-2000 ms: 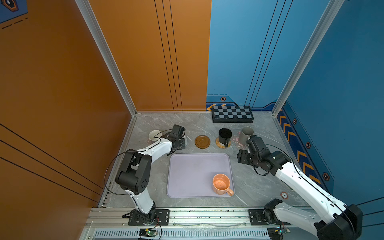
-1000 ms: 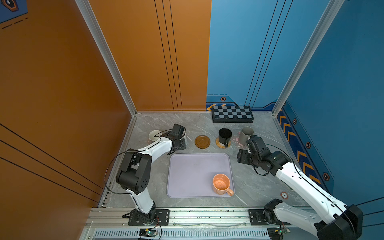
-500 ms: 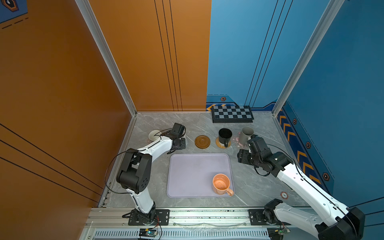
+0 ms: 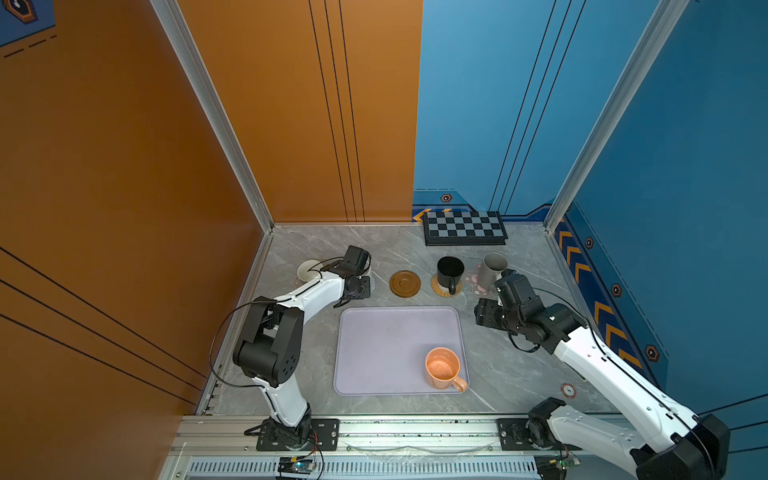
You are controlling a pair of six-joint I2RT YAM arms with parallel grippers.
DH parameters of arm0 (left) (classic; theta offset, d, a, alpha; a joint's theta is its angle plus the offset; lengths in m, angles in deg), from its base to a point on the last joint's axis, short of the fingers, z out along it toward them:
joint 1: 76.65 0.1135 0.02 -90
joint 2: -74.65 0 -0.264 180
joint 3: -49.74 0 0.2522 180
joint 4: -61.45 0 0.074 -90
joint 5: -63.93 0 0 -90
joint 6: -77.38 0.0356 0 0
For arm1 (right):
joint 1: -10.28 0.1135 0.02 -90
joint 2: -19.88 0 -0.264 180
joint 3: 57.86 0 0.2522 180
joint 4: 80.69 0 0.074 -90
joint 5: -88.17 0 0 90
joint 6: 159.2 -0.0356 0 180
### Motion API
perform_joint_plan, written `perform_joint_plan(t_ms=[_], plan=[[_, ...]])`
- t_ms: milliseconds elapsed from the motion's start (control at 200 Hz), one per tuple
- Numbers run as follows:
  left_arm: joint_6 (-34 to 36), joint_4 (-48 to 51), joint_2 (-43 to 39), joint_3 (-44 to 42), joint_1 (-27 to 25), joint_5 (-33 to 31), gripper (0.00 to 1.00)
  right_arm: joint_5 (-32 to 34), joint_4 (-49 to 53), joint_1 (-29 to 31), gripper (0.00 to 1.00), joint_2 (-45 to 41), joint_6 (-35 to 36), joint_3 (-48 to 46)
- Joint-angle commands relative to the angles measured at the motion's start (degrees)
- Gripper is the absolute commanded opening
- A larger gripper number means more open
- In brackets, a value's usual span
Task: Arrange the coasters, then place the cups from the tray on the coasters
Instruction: 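Hold the white speckled mug above the light blue knitted coaster beside the purple mug, then set the mug down with the left gripper while the right nears the orange mug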
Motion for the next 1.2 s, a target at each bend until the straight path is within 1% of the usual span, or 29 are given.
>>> perform_joint_plan(t_ms=[0, 100, 486, 726, 1051, 1076, 1191], plan=[[0.86, 1.62, 0.06, 0.64, 0.48, 0.45, 0.24, -0.46, -0.15, 0.27, 0.76, -0.13, -0.24, 0.42], [0.52, 1.67, -0.16, 0.2, 0.45, 0.63, 0.27, -0.54, -0.18, 0.36, 0.76, -0.39, -0.41, 0.2], [-0.36, 1.75, -3.29, -2.25, 0.39, 0.3, 0.31, -1.06, 0.29, 0.69, 0.76, -0.93, -0.56, -0.19], [-0.97, 3.05, -6.94, -3.76, 0.39, 0.37, 0.31, -1.03, 2.24, 0.97, 0.76, -1.5, -1.01, -0.49], [-2.29, 5.81, -12.86, -7.89, -0.1, 0.5, 0.33, -2.19, 3.13, 3.88, 0.76, -7.86, -2.15, -5.38], [-2.45, 5.94, -13.51, -9.76, -0.27, 0.54, 0.33, -2.13, 3.18, 4.1, 0.76, -8.47, -2.25, -5.94], [-2.74, 5.94, -16.17, -11.74, -0.99, 0.89, 0.34, -2.02, 3.41, 5.01, 0.76, -10.6, -2.89, -8.14]])
